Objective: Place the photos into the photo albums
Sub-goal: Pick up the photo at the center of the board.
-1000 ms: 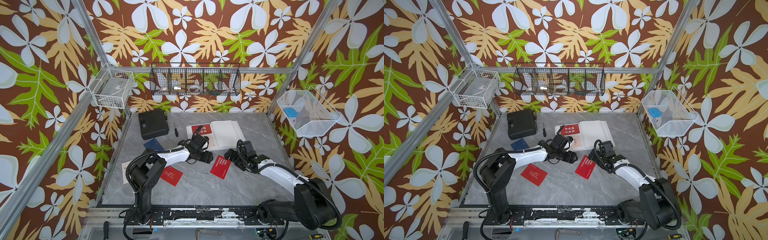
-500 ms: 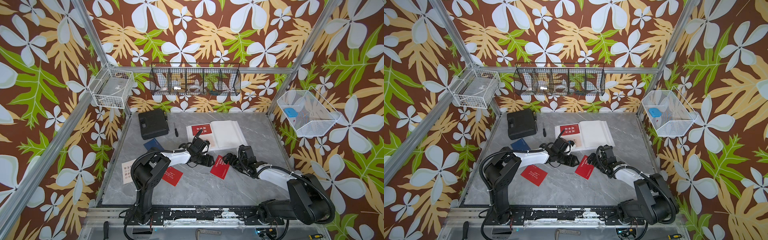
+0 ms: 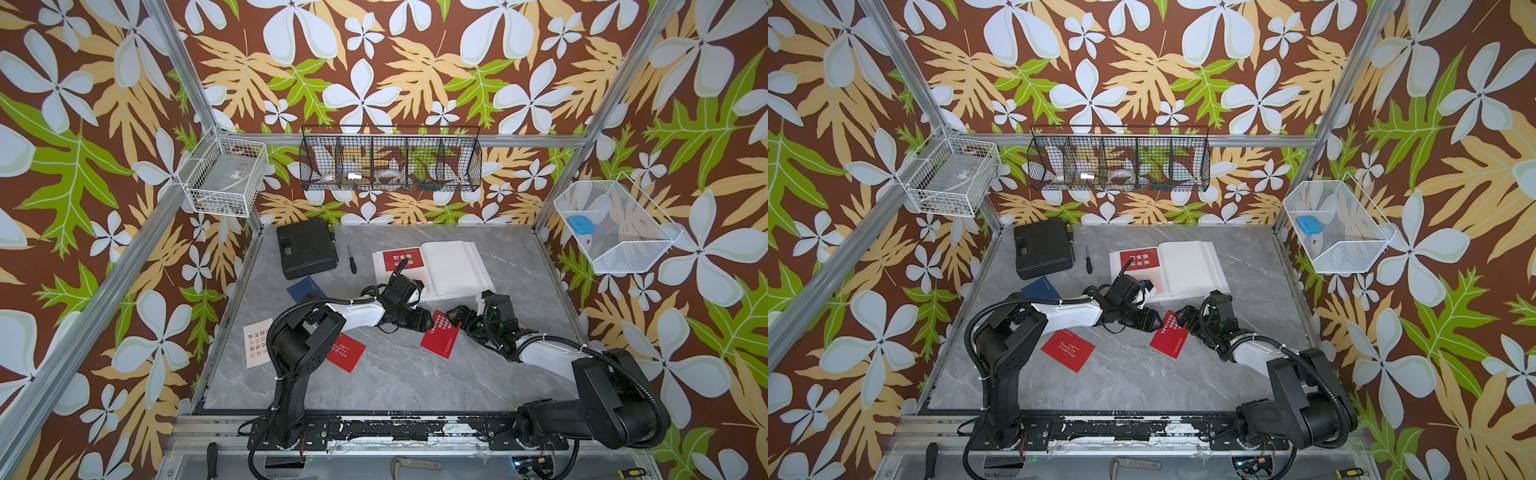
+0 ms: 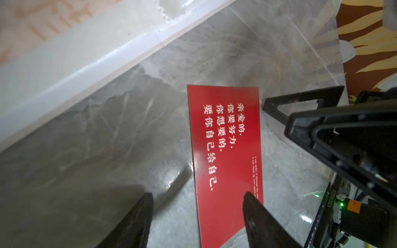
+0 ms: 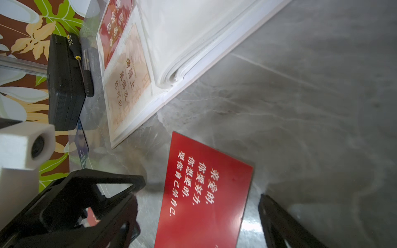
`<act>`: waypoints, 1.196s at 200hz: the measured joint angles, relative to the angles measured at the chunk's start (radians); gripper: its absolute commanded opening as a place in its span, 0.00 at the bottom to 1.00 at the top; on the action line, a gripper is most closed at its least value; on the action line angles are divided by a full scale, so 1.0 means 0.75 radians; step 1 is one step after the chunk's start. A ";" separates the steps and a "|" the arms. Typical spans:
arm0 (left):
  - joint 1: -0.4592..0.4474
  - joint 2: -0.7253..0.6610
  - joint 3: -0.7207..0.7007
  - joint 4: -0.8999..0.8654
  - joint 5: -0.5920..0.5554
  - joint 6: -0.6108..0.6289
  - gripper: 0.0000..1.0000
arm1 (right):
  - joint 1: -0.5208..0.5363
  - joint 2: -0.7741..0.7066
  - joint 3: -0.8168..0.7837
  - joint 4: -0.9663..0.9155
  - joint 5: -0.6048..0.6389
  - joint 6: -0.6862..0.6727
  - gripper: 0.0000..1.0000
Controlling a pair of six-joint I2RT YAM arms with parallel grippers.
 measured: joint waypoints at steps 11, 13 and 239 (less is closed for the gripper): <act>-0.009 -0.023 0.000 -0.012 -0.019 0.010 0.66 | -0.001 0.001 0.002 -0.005 0.000 -0.010 0.92; -0.010 -0.025 0.001 -0.013 -0.021 0.009 0.66 | -0.001 0.002 0.003 -0.006 -0.001 -0.012 0.92; -0.140 0.008 -0.004 -0.081 -0.085 0.053 0.64 | -0.043 0.122 0.039 0.105 -0.084 -0.154 0.95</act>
